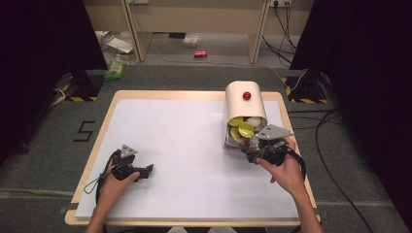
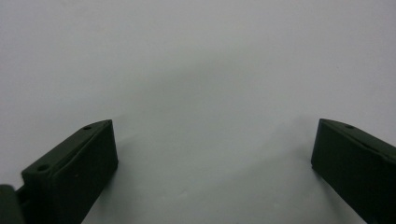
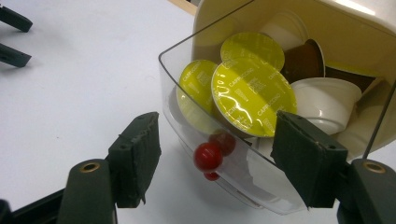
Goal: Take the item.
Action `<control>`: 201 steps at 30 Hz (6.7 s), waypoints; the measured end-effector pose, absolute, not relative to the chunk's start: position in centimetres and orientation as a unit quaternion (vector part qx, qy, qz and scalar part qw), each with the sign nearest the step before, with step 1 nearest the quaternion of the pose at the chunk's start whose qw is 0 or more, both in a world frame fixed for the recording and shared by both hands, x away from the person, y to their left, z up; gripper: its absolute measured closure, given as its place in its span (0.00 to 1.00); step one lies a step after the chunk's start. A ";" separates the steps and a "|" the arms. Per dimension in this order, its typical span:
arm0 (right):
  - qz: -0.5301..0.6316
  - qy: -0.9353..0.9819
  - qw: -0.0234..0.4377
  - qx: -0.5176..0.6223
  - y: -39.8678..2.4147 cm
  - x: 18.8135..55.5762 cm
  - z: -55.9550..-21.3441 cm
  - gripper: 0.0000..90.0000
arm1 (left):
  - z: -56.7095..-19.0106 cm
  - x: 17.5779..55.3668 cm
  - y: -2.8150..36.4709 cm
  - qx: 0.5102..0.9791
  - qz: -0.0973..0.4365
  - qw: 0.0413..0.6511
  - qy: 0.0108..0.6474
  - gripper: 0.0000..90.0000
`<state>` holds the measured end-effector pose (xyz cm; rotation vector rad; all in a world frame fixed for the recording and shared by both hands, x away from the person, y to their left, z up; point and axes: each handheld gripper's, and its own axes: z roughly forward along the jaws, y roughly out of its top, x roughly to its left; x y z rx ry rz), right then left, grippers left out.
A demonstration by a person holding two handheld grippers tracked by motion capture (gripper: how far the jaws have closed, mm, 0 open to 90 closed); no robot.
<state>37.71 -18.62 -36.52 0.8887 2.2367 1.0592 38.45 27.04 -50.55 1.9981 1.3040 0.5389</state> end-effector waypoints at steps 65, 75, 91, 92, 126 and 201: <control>0.388 0.831 0.237 0.321 -19.0 34.1 -37.3 0.40 | -50.5 38.4 27.0 0.768 0.207 0.341 0.501 0.00; 0.396 0.827 0.229 0.328 -19.1 34.0 -37.2 0.39 | -50.5 38.4 27.0 0.768 0.207 0.341 0.501 0.00; 0.426 0.801 0.243 0.344 -19.3 34.8 -35.8 0.37 | -50.5 38.5 27.0 0.768 0.207 0.340 0.501 0.00; 0.427 0.799 0.244 0.346 -19.3 34.8 -35.7 0.37 | -50.5 38.5 27.0 0.768 0.207 0.340 0.501 0.00; 0.414 0.794 0.224 0.385 -17.9 38.1 -37.2 0.36 | -50.5 38.5 27.0 0.768 0.207 0.340 0.501 0.00; 0.410 0.727 0.283 0.472 -27.8 38.0 -36.8 0.43 | -50.5 38.5 27.0 0.768 0.207 0.340 0.501 0.00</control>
